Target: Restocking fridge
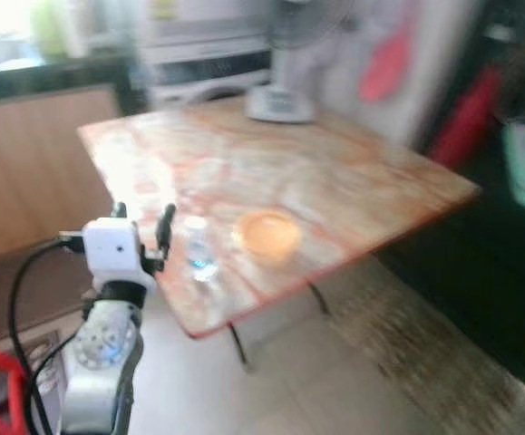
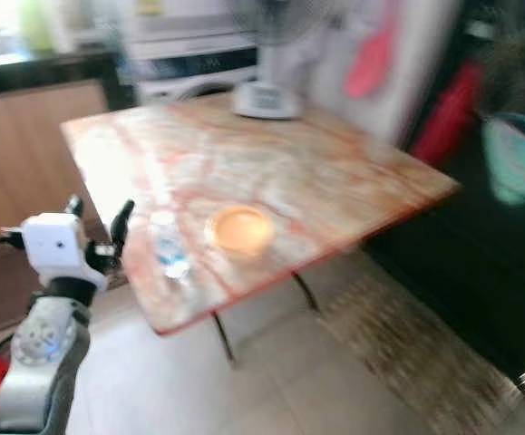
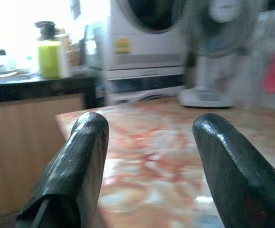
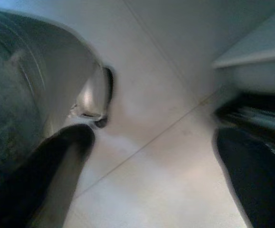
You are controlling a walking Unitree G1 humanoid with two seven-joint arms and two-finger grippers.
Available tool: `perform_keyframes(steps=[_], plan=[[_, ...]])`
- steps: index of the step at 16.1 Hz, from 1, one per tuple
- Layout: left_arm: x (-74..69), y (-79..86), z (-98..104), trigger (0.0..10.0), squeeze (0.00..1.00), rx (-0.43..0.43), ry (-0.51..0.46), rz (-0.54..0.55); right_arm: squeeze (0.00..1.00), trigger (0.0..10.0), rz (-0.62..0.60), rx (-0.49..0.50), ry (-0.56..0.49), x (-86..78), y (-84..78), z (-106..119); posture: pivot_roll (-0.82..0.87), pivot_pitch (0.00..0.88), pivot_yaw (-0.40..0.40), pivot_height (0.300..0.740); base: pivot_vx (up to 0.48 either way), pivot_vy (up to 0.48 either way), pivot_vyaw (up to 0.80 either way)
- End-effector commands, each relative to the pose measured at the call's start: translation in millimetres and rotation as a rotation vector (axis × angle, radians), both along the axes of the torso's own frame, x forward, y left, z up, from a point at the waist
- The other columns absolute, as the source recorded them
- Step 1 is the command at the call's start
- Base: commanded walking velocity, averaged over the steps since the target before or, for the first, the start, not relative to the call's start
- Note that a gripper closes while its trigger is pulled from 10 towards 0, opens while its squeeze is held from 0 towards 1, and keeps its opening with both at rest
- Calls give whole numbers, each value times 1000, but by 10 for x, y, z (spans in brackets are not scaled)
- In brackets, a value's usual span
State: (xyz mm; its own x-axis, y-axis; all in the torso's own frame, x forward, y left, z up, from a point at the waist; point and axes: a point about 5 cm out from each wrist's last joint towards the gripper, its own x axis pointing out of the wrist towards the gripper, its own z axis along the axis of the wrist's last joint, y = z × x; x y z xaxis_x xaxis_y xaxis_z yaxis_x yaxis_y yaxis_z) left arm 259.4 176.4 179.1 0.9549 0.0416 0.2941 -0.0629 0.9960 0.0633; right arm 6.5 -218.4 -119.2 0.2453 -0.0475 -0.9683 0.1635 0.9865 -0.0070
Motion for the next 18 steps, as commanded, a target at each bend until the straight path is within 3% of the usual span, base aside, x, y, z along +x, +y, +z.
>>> perform_keyframes(steps=[1,6,11,14,16,18], plan=[[15,29,32,10000,0,-4,-3,18,0,10000,33,14,-23,79,46,-3,207,0,-84,740,371,0,0],[-8,17,134,10000,0,-5,-37,15,0,10000,36,25,-32,102,52,-2,222,0,-95,740,276,0,0],[-37,-155,438,10000,0,-11,-52,-138,0,10000,47,29,-30,112,61,-4,240,0,-102,740,0,0,0],[-4,-240,669,10000,0,63,61,-258,0,10000,49,30,-27,119,67,-6,252,0,-105,740,0,0,0],[-10,-255,750,10000,0,40,250,-345,0,10000,59,32,-22,129,75,-8,271,0,-110,740,0,0,0],[-27,-131,742,10000,0,66,441,-294,0,10000,65,33,-18,136,81,-10,285,0,-111,740,0,0,0]])
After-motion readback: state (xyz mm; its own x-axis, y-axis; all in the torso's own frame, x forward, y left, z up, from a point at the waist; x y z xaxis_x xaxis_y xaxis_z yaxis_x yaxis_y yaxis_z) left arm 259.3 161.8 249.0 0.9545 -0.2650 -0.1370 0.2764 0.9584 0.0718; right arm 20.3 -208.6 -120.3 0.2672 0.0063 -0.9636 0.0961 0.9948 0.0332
